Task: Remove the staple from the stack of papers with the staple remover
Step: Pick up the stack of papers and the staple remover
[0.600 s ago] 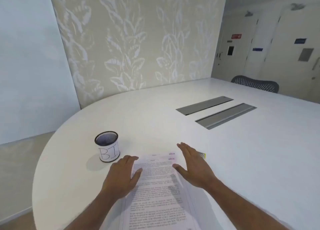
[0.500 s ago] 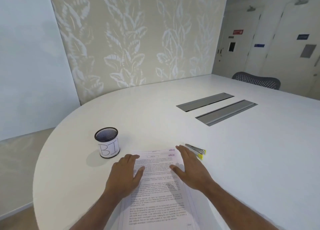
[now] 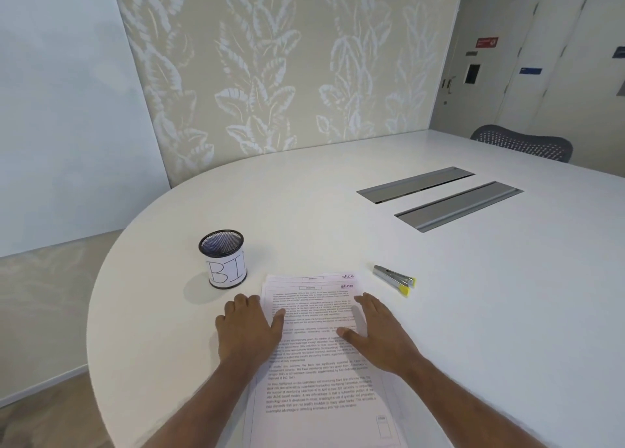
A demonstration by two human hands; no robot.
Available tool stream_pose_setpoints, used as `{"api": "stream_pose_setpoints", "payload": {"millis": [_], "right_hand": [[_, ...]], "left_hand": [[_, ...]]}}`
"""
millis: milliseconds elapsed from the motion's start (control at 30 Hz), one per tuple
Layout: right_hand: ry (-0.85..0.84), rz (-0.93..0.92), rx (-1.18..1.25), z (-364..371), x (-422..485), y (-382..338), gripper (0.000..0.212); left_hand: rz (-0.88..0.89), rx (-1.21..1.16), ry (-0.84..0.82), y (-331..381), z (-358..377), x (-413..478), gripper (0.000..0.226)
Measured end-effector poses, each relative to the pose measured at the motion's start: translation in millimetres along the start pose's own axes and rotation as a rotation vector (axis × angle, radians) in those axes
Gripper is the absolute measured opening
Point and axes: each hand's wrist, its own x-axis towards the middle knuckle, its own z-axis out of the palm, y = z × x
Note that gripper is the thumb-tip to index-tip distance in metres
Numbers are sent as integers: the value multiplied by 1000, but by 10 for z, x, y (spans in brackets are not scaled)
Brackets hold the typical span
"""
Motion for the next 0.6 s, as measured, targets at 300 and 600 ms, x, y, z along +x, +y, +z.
{"api": "stream_pose_setpoints", "payload": {"millis": [300,600], "right_hand": [[33,-82,-171,136,-105,33,78],[58,-90,-139,166,-105,60,83]], "left_hand": [[-201,-466,-120,119,-79,112,73],[-290,-836,-203,31,-97,315,24]]}}
